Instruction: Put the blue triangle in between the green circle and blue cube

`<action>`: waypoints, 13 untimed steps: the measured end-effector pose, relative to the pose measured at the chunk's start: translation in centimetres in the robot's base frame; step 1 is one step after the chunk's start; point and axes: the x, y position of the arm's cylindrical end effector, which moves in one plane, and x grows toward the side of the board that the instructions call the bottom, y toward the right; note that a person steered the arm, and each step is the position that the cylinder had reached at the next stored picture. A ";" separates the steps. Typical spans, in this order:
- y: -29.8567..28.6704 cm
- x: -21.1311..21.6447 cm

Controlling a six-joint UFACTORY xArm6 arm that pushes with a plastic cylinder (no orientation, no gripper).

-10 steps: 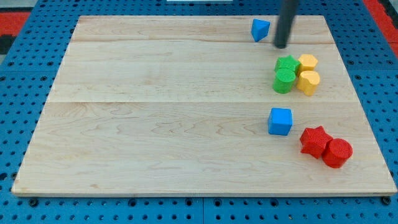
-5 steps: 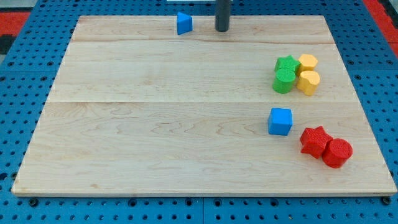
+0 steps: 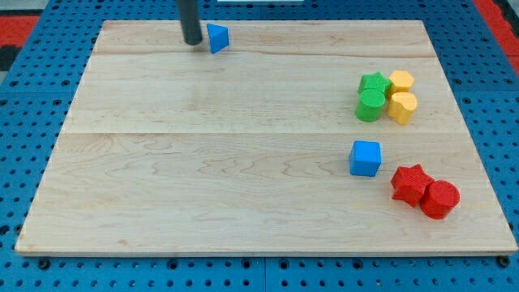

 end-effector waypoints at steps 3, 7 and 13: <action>3.6 -4.0; 9.6 12.9; 19.5 18.8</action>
